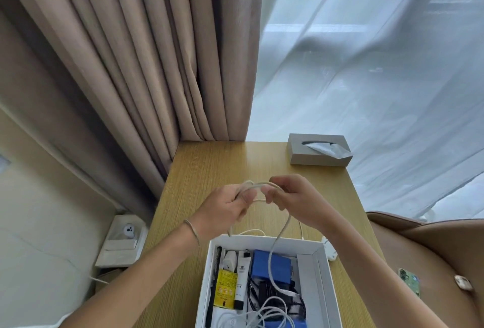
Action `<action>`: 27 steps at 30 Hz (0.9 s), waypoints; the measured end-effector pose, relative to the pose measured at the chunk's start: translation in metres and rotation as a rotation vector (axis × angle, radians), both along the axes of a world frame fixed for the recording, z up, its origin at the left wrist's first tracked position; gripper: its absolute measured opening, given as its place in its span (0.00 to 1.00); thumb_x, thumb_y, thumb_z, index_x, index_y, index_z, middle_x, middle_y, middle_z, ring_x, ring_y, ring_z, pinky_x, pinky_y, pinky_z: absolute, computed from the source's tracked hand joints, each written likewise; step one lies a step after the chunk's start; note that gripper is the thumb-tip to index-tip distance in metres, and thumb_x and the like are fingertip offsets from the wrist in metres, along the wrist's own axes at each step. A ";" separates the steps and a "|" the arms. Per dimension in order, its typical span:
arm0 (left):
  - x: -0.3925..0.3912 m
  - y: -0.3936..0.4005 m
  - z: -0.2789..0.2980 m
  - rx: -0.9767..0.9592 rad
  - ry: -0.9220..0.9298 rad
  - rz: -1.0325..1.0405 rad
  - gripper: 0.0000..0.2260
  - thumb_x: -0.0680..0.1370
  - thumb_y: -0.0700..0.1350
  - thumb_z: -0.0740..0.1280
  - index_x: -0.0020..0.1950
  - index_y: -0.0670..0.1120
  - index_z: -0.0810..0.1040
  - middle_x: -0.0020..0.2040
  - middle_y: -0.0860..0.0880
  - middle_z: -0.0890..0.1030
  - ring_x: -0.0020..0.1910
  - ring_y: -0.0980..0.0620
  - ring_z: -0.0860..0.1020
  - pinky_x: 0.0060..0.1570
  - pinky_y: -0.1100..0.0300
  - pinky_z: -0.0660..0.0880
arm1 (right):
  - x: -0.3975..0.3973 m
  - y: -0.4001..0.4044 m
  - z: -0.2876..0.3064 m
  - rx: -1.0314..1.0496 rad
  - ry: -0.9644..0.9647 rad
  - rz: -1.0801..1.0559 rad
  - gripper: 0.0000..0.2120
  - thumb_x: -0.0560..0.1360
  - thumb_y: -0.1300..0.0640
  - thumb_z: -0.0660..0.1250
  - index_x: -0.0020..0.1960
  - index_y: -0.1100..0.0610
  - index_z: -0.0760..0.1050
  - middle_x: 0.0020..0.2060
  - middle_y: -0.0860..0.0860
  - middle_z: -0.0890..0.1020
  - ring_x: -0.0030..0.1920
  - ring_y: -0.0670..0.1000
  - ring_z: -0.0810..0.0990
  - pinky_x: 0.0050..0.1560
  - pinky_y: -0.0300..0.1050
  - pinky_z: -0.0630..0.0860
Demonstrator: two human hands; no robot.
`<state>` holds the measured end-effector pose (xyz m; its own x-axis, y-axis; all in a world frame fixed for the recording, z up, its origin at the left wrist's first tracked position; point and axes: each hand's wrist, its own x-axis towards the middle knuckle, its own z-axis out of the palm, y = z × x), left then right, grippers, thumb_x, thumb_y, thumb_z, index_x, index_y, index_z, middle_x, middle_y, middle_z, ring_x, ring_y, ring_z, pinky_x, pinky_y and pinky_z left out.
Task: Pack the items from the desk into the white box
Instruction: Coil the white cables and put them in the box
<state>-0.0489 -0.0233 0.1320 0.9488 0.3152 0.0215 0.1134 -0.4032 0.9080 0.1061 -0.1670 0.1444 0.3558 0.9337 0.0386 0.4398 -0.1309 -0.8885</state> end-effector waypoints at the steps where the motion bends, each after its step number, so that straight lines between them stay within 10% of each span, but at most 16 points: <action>1: -0.001 -0.001 0.002 -0.184 -0.018 0.028 0.19 0.82 0.57 0.60 0.37 0.46 0.73 0.29 0.50 0.73 0.30 0.48 0.73 0.44 0.52 0.77 | 0.000 -0.001 -0.001 0.020 0.061 -0.011 0.15 0.82 0.53 0.65 0.38 0.56 0.80 0.29 0.51 0.75 0.31 0.50 0.71 0.35 0.48 0.69; 13: 0.003 -0.021 -0.011 -0.928 -0.244 0.389 0.13 0.81 0.51 0.64 0.58 0.42 0.74 0.60 0.36 0.82 0.62 0.38 0.79 0.64 0.42 0.73 | -0.054 0.014 -0.033 -0.260 0.493 -0.083 0.22 0.86 0.45 0.54 0.39 0.57 0.70 0.26 0.50 0.72 0.23 0.50 0.70 0.24 0.43 0.74; 20: 0.000 -0.023 -0.025 -0.823 -0.225 0.452 0.12 0.77 0.45 0.71 0.57 0.42 0.75 0.33 0.48 0.75 0.35 0.48 0.79 0.47 0.49 0.81 | -0.060 0.011 -0.043 -0.362 0.251 0.027 0.20 0.84 0.42 0.57 0.48 0.56 0.76 0.28 0.53 0.77 0.24 0.50 0.74 0.28 0.43 0.75; 27: -0.015 0.002 -0.030 -0.772 -0.221 0.585 0.09 0.83 0.45 0.63 0.44 0.44 0.76 0.30 0.50 0.69 0.25 0.55 0.68 0.26 0.61 0.70 | -0.043 -0.023 -0.050 -0.403 0.104 0.067 0.12 0.81 0.45 0.65 0.45 0.52 0.81 0.33 0.47 0.83 0.32 0.44 0.78 0.43 0.47 0.78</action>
